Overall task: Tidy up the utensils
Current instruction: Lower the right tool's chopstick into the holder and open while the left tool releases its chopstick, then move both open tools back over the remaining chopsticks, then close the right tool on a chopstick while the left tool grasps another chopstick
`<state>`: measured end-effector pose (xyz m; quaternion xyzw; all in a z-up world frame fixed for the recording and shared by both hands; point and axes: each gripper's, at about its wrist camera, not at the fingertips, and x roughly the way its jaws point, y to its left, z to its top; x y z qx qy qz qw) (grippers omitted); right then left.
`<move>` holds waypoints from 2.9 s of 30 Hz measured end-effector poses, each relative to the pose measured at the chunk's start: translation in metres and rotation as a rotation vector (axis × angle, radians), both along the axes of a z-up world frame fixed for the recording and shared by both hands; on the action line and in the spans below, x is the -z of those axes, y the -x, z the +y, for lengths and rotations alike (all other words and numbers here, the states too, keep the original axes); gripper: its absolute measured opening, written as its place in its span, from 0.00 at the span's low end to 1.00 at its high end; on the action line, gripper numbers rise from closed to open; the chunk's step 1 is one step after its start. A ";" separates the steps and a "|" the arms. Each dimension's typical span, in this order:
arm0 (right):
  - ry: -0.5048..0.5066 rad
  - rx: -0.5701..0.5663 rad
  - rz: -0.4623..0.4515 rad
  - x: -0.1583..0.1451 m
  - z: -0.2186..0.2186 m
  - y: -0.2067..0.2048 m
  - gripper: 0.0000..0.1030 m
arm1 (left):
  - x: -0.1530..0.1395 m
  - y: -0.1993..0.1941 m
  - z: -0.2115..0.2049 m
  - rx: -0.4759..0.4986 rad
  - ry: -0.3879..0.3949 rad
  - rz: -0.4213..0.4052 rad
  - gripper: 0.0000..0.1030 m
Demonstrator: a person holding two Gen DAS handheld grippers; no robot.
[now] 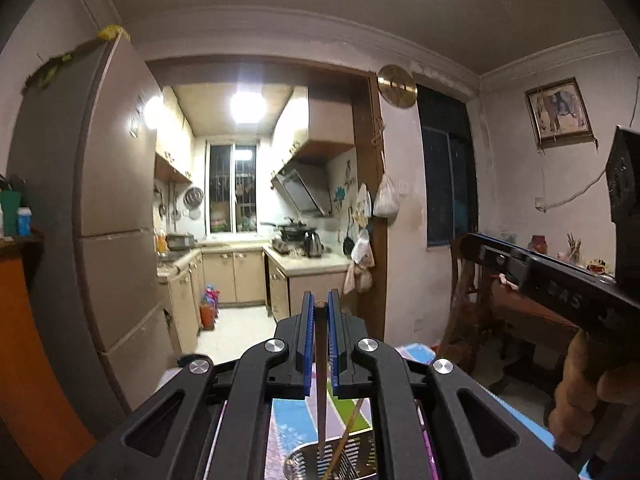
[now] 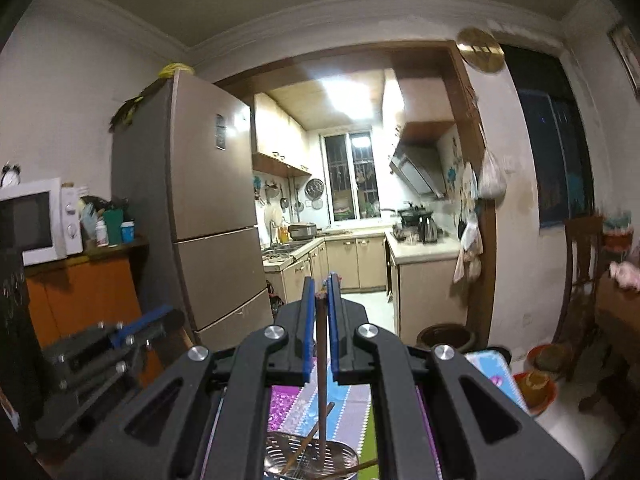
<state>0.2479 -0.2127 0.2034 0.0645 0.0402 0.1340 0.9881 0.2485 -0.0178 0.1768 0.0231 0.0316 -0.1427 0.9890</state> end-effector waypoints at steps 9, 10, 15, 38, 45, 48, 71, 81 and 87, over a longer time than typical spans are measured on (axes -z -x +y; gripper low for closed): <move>-0.147 0.040 0.191 0.090 -0.016 -0.051 0.05 | 0.077 -0.043 0.015 -0.001 0.045 0.135 0.08; -0.158 0.036 0.212 0.098 -0.016 -0.054 0.05 | 0.083 -0.046 0.018 -0.004 0.052 0.148 0.08; -0.152 0.042 0.268 0.117 -0.014 -0.055 0.07 | 0.100 -0.054 0.038 -0.028 0.102 0.197 0.08; 0.175 0.307 0.223 0.151 -0.126 0.221 0.47 | 0.094 0.199 0.170 -0.266 -0.070 -0.008 0.38; 0.199 0.175 0.420 0.229 -0.063 0.253 0.47 | 0.197 0.254 0.155 -0.243 -0.163 0.200 0.38; 0.237 0.109 0.436 0.249 -0.027 0.261 0.47 | 0.233 0.267 0.157 -0.203 -0.098 0.311 0.38; 0.390 -0.007 0.446 0.307 0.092 0.255 0.23 | 0.321 0.295 0.116 -0.149 -0.188 0.337 0.33; 0.360 0.021 0.452 0.309 0.098 0.250 0.13 | 0.323 0.288 0.126 -0.140 -0.146 0.331 0.27; 0.335 0.031 0.467 0.309 0.097 0.248 0.10 | 0.323 0.283 0.134 -0.127 -0.106 0.352 0.14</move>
